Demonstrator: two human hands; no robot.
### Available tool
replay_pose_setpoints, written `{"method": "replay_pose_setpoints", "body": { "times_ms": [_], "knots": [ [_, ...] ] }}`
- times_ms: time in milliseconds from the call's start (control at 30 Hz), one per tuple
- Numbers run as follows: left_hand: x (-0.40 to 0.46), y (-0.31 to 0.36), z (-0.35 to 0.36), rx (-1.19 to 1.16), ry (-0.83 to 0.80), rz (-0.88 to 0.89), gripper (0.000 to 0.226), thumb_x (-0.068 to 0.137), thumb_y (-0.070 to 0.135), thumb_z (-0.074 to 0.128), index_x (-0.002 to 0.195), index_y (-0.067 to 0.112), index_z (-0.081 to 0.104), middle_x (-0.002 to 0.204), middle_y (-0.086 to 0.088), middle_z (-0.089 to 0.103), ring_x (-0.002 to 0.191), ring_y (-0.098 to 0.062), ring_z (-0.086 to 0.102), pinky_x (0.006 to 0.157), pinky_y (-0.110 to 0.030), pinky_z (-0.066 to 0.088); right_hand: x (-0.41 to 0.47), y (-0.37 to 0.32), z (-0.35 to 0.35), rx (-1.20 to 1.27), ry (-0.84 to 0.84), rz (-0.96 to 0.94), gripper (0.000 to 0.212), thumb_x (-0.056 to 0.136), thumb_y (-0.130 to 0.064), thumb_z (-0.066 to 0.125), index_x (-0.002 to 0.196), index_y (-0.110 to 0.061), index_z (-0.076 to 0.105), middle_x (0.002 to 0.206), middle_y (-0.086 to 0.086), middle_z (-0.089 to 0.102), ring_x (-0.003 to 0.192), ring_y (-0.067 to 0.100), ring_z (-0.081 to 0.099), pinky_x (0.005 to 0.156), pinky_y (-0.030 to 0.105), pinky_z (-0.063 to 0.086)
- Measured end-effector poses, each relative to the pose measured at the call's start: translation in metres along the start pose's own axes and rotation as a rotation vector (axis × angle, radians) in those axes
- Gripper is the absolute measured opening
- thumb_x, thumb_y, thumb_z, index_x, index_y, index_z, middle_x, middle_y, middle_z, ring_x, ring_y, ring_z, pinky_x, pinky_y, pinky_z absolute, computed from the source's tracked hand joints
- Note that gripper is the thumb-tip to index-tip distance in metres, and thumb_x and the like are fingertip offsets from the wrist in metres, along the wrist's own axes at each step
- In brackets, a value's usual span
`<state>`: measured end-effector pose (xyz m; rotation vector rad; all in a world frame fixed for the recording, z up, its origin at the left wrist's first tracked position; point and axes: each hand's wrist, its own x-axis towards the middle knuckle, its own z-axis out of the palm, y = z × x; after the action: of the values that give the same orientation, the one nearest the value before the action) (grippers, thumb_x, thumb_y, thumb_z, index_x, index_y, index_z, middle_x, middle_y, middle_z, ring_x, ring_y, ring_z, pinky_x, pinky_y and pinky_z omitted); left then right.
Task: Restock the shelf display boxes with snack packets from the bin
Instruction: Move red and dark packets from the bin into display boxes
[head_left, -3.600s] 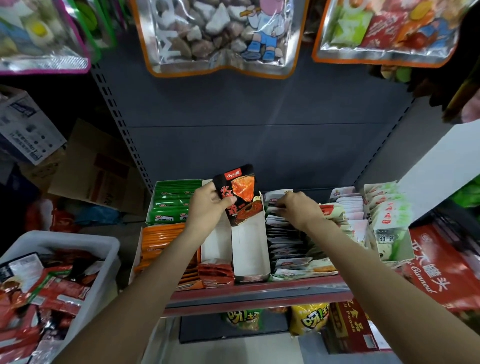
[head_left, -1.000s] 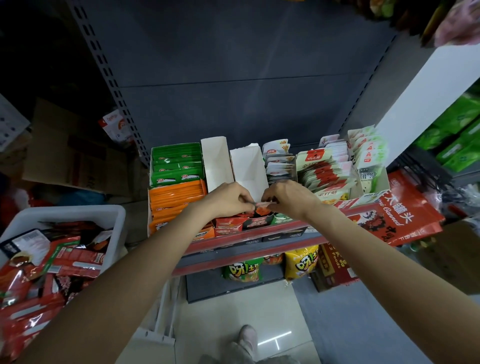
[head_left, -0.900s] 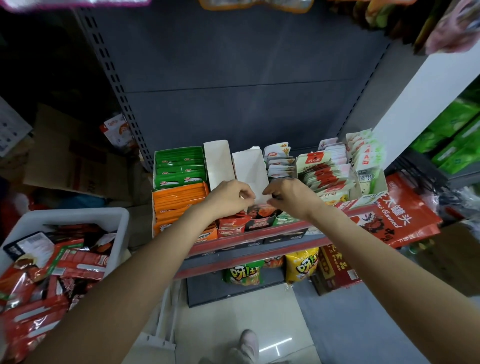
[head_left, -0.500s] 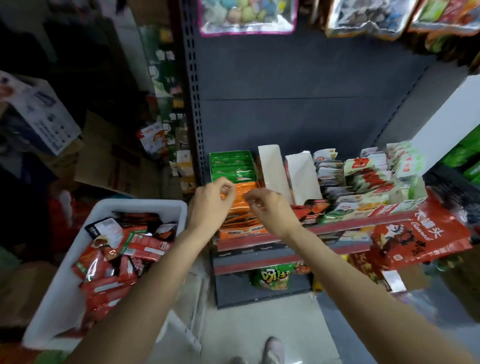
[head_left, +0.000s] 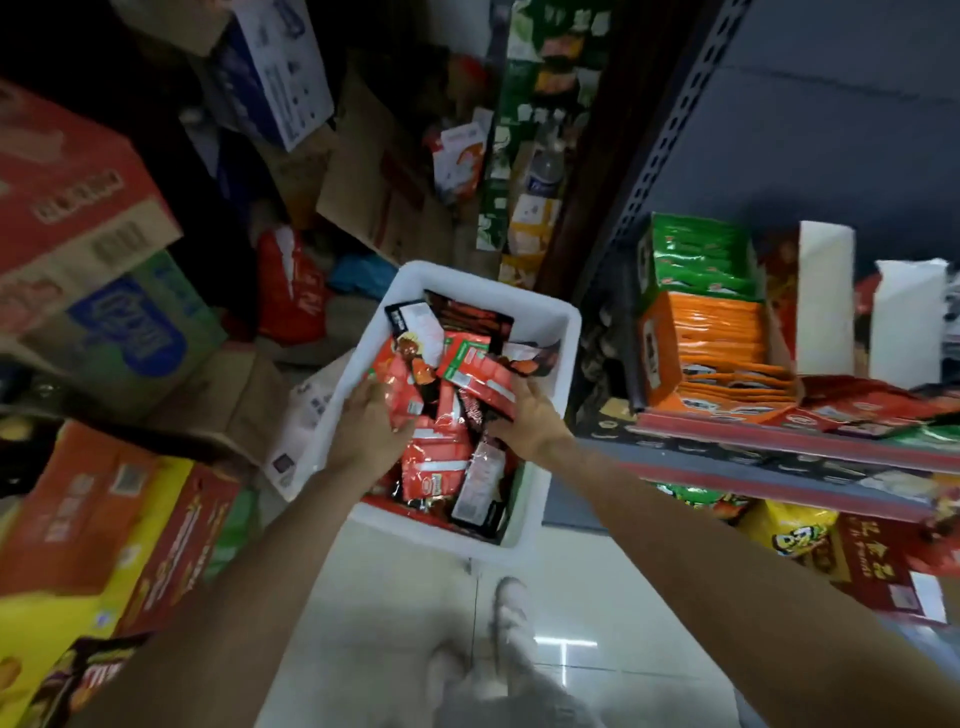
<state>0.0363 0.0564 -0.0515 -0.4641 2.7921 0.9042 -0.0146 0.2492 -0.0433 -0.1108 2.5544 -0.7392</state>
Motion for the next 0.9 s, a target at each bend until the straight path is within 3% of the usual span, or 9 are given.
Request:
{"method": "replay_pose_setpoints", "body": {
  "times_ms": [67,133,233,333,433,600,733,833,900],
  "knots": [
    [0.001,-0.011,0.006,-0.009,-0.180,-0.011,0.068,0.084,0.035,0.066,0.142,0.014,0.036,0.148,-0.012,0.032,0.137,-0.030,0.029,0.111,-0.043,0.030,0.014,-0.003,0.012,-0.013,-0.050,0.072,0.089,0.085,-0.029,0.065,0.151,-0.020,0.006,0.157,0.013,0.003,0.143,0.033,0.016,0.115,0.041,0.023],
    [0.002,-0.015,0.012,0.047,-0.291,0.027,0.065,0.082,0.042,0.067,0.139,0.023,0.040,0.152,-0.008,0.024,0.141,-0.027,0.021,0.113,-0.043,0.027,0.026,-0.008,0.021,-0.015,-0.072,0.101,0.095,0.085,-0.029,0.066,0.151,-0.023,-0.003,0.158,0.010,-0.008,0.146,0.030,0.002,0.118,0.041,0.013],
    [0.001,-0.016,0.020,0.116,-0.288,0.028,0.064,0.078,0.043,0.071,0.135,0.027,0.045,0.150,-0.006,0.022,0.139,-0.027,0.020,0.111,-0.045,0.029,0.039,-0.012,0.034,0.016,-0.081,0.089,0.103,0.084,-0.030,0.069,0.150,-0.023,-0.009,0.158,0.008,0.003,0.145,0.028,0.007,0.118,0.042,0.014],
    [0.002,-0.017,0.022,0.125,-0.218,-0.006,0.048,0.076,0.032,0.075,0.118,0.021,0.055,0.138,-0.005,0.034,0.129,-0.026,0.033,0.104,-0.041,0.036,0.041,-0.014,0.043,-0.135,-0.027,0.065,0.098,0.079,-0.030,0.073,0.150,-0.022,0.005,0.147,0.011,0.026,0.136,0.034,0.025,0.111,0.045,0.027],
    [0.005,-0.017,0.021,0.015,-0.196,-0.005,0.030,0.075,0.019,0.078,0.101,0.011,0.066,0.122,-0.009,0.053,0.108,-0.025,0.054,0.091,-0.034,0.045,0.041,-0.018,0.038,-0.280,-0.015,-0.020,0.074,0.081,-0.032,0.070,0.142,-0.018,0.032,0.136,0.013,0.037,0.127,0.037,0.036,0.107,0.044,0.033],
    [0.005,-0.015,0.007,-0.082,-0.148,-0.009,0.020,0.085,0.012,0.067,0.103,0.003,0.066,0.106,-0.012,0.065,0.090,-0.022,0.061,0.073,-0.027,0.045,0.034,-0.026,0.005,-0.119,0.017,-0.044,0.039,0.098,-0.031,0.046,0.127,-0.006,0.054,0.115,0.021,0.061,0.106,0.035,0.057,0.071,0.030,0.036],
    [0.004,-0.012,-0.013,-0.056,-0.057,-0.020,0.018,0.085,0.017,0.068,0.094,0.001,0.068,0.094,-0.013,0.069,0.082,-0.024,0.065,0.073,-0.035,0.054,0.020,-0.027,-0.015,0.136,0.131,-0.124,0.033,0.097,-0.029,0.049,0.100,0.000,0.064,0.075,0.013,0.058,0.074,0.029,0.054,0.059,0.029,0.031],
    [0.002,0.001,-0.037,0.006,0.036,0.019,0.018,0.084,0.019,0.069,0.089,0.002,0.070,0.090,-0.013,0.069,0.084,-0.026,0.066,0.075,-0.036,0.053,0.008,-0.030,-0.027,0.323,0.136,-0.064,0.026,0.096,-0.032,0.051,0.089,-0.010,0.062,0.064,0.000,0.052,0.065,0.019,0.051,0.068,0.032,0.043],
    [-0.001,0.017,-0.054,0.064,0.093,0.053,0.016,0.086,0.020,0.066,0.092,0.006,0.070,0.093,-0.013,0.067,0.087,-0.029,0.064,0.077,-0.039,0.053,-0.001,-0.034,-0.035,0.485,0.143,-0.039,0.020,0.094,-0.032,0.053,0.081,-0.021,0.063,0.075,0.002,0.065,0.077,0.023,0.063,0.081,0.044,0.053]
  ]
}}
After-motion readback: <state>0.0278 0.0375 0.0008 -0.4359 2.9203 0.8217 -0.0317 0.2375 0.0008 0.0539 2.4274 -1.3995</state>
